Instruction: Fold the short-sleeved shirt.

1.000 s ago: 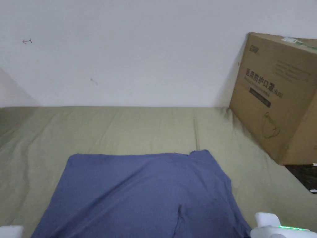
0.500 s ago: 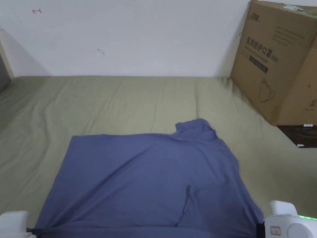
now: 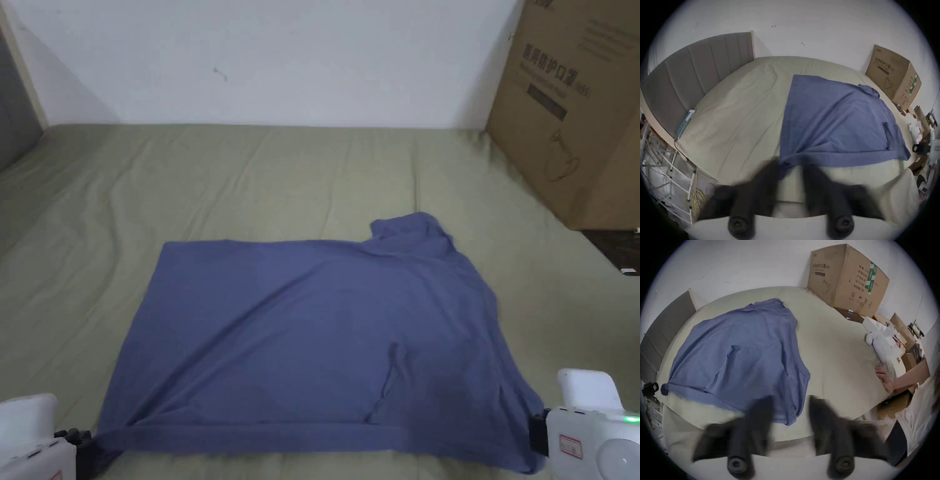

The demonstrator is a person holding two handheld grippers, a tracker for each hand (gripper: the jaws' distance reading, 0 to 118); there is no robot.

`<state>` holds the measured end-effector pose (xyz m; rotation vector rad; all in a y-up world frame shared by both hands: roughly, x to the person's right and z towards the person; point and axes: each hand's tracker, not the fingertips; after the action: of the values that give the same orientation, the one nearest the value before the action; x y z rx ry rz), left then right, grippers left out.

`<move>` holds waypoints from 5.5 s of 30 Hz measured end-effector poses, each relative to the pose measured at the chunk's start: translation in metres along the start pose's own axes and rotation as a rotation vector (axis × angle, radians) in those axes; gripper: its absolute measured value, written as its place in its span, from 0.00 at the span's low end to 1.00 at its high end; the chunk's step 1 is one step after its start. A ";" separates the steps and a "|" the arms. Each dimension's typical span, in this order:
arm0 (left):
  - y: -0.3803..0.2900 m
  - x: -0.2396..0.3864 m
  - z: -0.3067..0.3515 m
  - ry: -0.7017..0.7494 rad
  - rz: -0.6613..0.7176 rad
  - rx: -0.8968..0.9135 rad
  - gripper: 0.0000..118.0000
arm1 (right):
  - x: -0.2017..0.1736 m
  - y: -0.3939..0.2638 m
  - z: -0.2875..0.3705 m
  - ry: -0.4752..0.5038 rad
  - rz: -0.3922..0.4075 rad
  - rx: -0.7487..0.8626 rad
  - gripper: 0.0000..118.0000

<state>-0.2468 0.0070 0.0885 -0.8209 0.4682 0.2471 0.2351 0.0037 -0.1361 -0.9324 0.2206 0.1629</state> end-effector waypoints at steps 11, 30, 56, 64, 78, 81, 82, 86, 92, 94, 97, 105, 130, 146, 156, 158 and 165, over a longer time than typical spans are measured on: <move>-0.005 -0.016 -0.013 0.028 0.017 -0.044 0.73 | 0.003 -0.011 -0.019 0.065 -0.055 -0.078 0.00; 0.018 -0.002 -0.041 -0.037 0.012 -0.143 0.01 | 0.011 -0.007 -0.019 0.073 -0.084 -0.096 0.12; 0.078 -0.006 -0.042 -0.053 -0.026 -0.108 0.01 | 0.028 0.081 -0.031 0.101 -0.137 -0.044 0.01; 0.134 0.014 -0.122 -0.034 -0.207 -0.170 0.02 | 0.013 0.137 -0.091 0.045 -0.103 -0.101 0.01; 0.082 -0.019 -0.057 -0.091 0.055 -0.087 0.00 | 0.005 0.089 -0.037 0.026 -0.053 -0.009 0.00; 0.060 -0.021 -0.057 -0.114 0.078 -0.118 0.00 | 0.006 0.068 -0.042 0.071 -0.073 -0.048 0.00; 0.055 -0.023 -0.063 -0.103 0.089 -0.113 0.00 | 0.006 0.063 -0.049 0.080 -0.082 -0.076 0.00; 0.056 -0.024 -0.085 -0.077 0.110 -0.106 0.17 | 0.005 0.049 -0.056 0.090 -0.114 -0.104 0.00; 0.050 -0.011 -0.139 0.036 0.043 -0.265 0.58 | 0.003 0.039 -0.056 0.085 -0.123 -0.126 0.00; 0.054 -0.018 -0.135 -0.022 0.054 -0.215 0.47 | 0.005 0.037 -0.058 0.086 -0.128 -0.135 0.00; 0.061 -0.019 -0.125 -0.037 0.066 -0.169 0.03 | 0.008 0.038 -0.060 0.083 -0.126 -0.127 0.00; 0.065 -0.011 -0.107 -0.059 0.027 -0.173 0.03 | 0.027 0.064 -0.106 0.062 -0.186 -0.124 0.70; 0.017 -0.029 -0.063 -0.029 -0.150 -0.276 0.03 | 0.029 -0.013 -0.037 0.078 -0.140 -0.293 0.05; 0.088 -0.007 -0.051 -0.121 0.023 -0.061 0.49 | 0.019 0.083 -0.040 0.055 -0.063 -0.062 0.57; 0.116 0.021 -0.102 -0.137 0.022 -0.087 0.00 | 0.015 0.143 -0.118 0.123 -0.127 -0.083 0.00; 0.128 0.024 -0.110 -0.143 0.018 -0.089 0.00 | 0.016 0.173 -0.133 0.106 -0.116 -0.064 0.00; 0.152 0.041 -0.145 -0.161 0.021 -0.100 0.00 | 0.017 0.253 -0.210 0.079 -0.073 -0.114 0.57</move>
<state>-0.3137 -0.0003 -0.1146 -0.8863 0.3154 0.3557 0.1678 -0.0177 -0.4575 -1.0602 0.2518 0.0715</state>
